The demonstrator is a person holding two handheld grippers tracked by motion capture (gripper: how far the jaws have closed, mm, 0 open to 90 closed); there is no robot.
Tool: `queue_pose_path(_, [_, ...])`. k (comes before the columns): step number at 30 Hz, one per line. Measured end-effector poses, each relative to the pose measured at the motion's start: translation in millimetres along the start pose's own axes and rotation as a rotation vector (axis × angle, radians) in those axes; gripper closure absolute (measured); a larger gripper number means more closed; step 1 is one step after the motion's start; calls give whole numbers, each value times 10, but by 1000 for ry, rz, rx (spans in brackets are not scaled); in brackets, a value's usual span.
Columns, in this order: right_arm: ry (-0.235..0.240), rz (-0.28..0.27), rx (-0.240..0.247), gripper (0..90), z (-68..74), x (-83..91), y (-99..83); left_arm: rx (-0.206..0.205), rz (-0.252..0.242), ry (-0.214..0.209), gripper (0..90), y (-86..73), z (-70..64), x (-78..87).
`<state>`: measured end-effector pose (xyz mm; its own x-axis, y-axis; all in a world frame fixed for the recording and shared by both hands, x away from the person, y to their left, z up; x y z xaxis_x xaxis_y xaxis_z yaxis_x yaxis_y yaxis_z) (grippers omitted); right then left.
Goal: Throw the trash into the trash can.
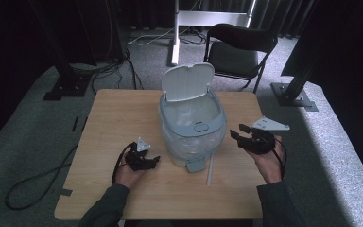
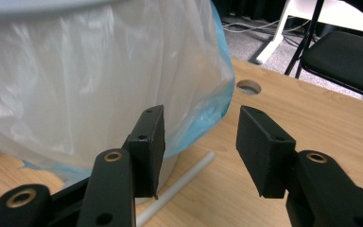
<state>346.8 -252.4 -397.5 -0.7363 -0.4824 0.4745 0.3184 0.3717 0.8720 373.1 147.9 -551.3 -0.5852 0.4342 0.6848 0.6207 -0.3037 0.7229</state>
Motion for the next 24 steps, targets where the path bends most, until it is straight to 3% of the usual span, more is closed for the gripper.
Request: queue_pose_path(24, [43, 45, -31, 500, 102, -239, -415, -2, 2, 0, 302, 0, 1, 1])
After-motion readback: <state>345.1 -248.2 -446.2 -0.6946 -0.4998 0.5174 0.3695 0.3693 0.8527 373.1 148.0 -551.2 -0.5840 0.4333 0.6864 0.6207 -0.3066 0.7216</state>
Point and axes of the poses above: each handheld gripper's, and its own axes: x roughly backward along the jaws, y roughly out of its top, z roughly to its left, the point moved 1 cm from there along -x, roughly forward along the jaws, and after that the axes turned 8 degrees about x, right-handed, at the moved point
